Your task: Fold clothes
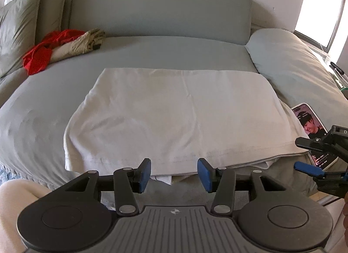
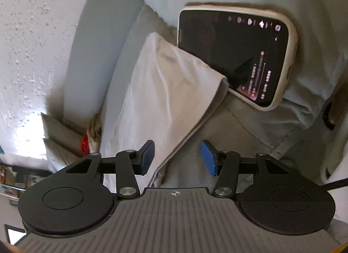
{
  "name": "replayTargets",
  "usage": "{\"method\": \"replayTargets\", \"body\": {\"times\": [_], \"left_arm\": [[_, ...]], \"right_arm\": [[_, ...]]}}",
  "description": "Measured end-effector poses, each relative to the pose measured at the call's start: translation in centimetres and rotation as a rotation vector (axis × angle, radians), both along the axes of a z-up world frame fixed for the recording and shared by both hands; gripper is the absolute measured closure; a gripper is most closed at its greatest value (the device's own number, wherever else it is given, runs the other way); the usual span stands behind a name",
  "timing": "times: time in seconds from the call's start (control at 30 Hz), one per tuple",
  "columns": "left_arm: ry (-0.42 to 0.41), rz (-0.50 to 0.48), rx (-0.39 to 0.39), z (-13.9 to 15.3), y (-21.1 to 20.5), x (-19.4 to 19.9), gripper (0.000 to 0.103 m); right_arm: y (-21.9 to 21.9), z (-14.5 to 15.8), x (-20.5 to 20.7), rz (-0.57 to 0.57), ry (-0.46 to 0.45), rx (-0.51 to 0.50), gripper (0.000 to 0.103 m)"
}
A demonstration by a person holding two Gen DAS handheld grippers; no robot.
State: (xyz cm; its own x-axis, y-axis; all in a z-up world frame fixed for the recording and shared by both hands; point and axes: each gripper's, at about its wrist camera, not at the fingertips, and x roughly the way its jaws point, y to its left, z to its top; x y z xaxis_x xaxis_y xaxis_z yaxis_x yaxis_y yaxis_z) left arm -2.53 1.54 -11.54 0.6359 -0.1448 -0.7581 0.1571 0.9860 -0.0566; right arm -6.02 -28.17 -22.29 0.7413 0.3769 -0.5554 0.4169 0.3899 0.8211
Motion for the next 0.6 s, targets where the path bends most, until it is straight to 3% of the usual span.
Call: {"method": "replayTargets", "body": {"times": [0.27, 0.33, 0.4, 0.6], "left_arm": [[0.025, 0.029, -0.024, -0.6, 0.4, 0.4, 0.054], [0.032, 0.043, -0.03, -0.7, 0.7, 0.5, 0.054], [0.037, 0.055, -0.037, -0.8, 1.1, 0.6, 0.054], [0.053, 0.066, -0.03, -1.0, 1.6, 0.9, 0.054]], "right_arm": [[0.8, -0.9, 1.4, -0.077, -0.038, -0.009, 0.048], [0.8, -0.6, 2.0, -0.101, -0.06, -0.054, 0.053], [0.7, -0.7, 2.9, -0.112, -0.062, -0.096, 0.065], [1.2, -0.3, 5.0, -0.087, -0.076, -0.222, 0.062]]}}
